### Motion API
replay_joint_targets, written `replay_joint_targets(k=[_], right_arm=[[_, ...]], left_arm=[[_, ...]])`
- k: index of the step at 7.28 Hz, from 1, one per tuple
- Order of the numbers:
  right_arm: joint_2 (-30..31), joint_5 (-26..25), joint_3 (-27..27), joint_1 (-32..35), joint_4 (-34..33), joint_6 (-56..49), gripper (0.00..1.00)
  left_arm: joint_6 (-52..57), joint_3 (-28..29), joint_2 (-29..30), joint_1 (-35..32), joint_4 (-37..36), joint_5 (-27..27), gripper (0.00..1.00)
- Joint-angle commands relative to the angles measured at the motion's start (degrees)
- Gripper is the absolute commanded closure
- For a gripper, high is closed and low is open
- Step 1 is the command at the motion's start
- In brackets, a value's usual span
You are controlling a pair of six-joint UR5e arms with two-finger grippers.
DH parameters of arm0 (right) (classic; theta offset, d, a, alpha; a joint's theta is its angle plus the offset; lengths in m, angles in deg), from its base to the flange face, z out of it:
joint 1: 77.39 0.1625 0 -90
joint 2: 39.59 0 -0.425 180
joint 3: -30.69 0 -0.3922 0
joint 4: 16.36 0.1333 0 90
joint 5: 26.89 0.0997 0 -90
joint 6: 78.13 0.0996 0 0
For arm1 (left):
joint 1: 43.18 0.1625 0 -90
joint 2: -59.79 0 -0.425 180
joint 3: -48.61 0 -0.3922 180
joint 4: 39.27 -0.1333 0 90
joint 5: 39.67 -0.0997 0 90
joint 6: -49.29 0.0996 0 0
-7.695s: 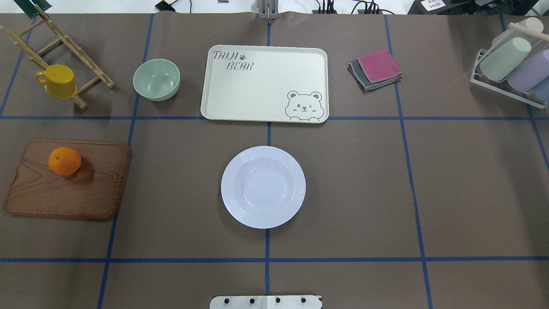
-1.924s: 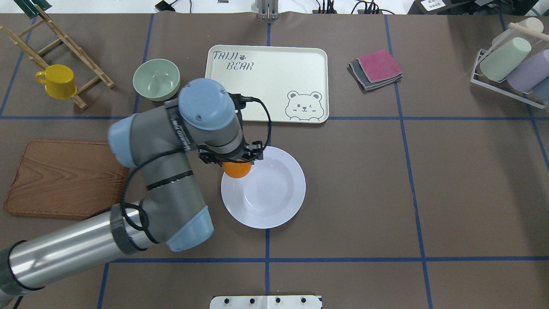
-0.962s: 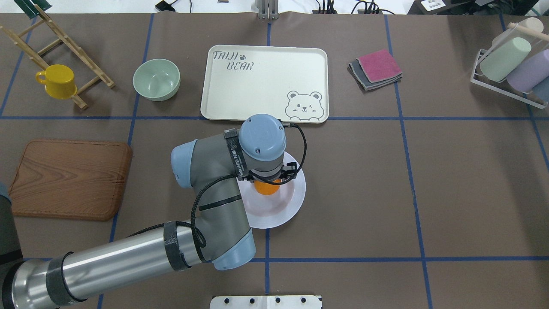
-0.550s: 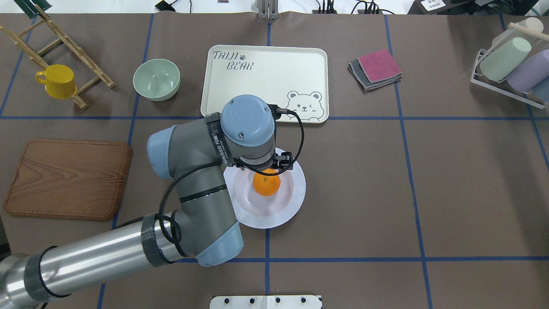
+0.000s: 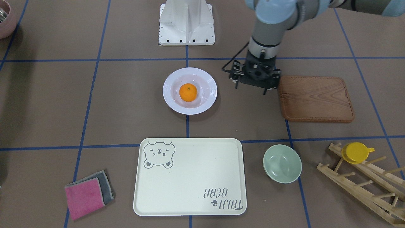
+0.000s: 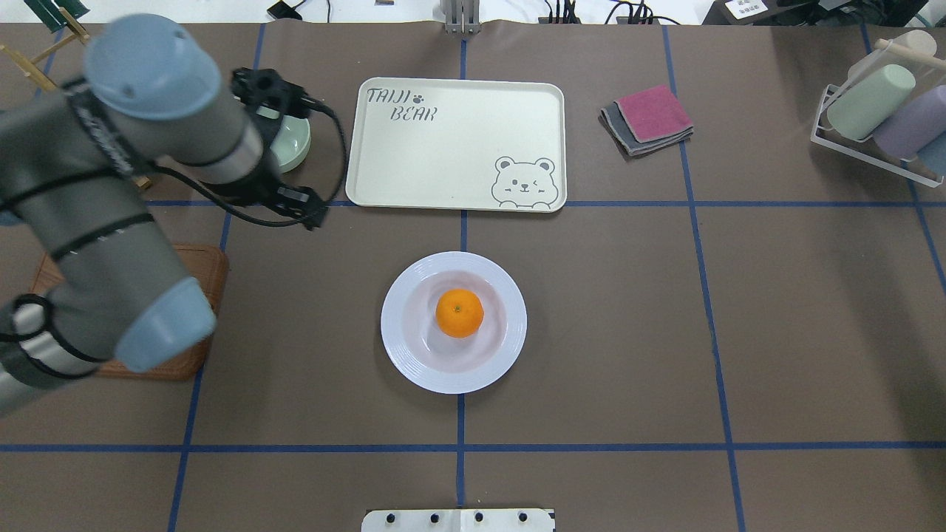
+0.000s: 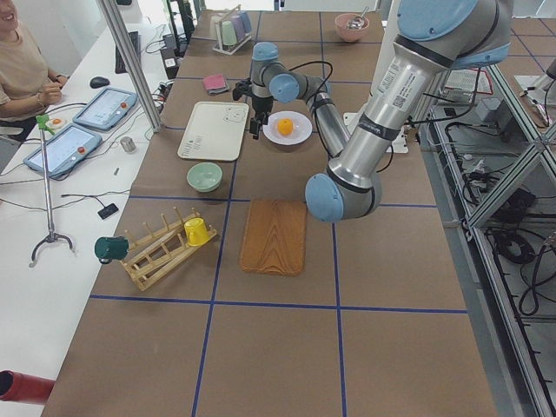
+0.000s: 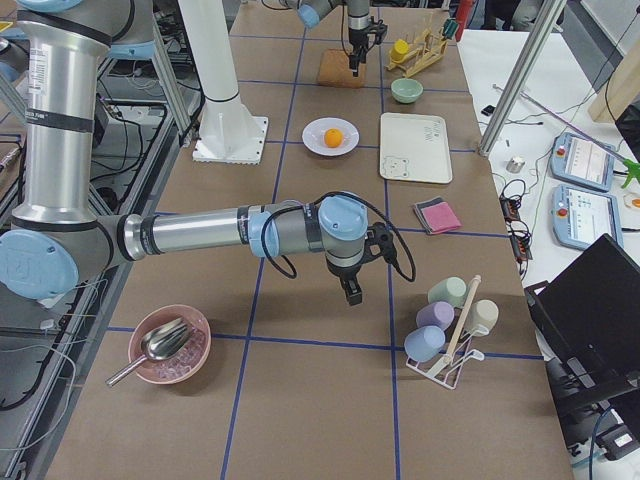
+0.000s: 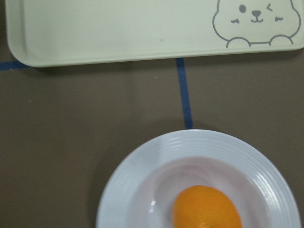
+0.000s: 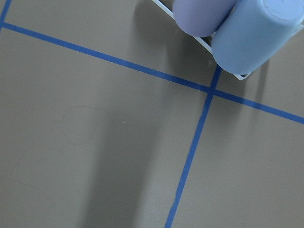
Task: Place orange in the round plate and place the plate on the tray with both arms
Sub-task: 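Open the left gripper and withdraw it while the right arm reaches in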
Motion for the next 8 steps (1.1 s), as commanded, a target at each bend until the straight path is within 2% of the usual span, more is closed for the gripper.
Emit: replay_joint_targets(k=[1,3,5,6,8], right_arm=[[0.0,1.5,1.9,-4.7,10.7,18.1,0.00],[0.0,0.8,1.9,-13.3,29.5,45.4,0.01],[-3.5,-5.0,2.2,-23.4,44.2,71.6,0.00],[-4.4,-12.2,2.9,-29.8,48.4,80.6,0.00],[-4.4,-27.1,7.4,-42.7,50.0,93.7,0.00]], left_arm=[[25.9,-2.0,-12.5,-16.8,-0.2,9.6,0.00],[43.9,1.8,-20.2,-28.5,-0.2,10.4,0.00],[50.4,4.8,-27.9,-33.7,0.6,9.8,0.00],[50.4,6.2,-28.4,-36.4,2.0,10.8,0.00],[49.7,9.0,-29.9,-42.2,2.7,20.4,0.00]])
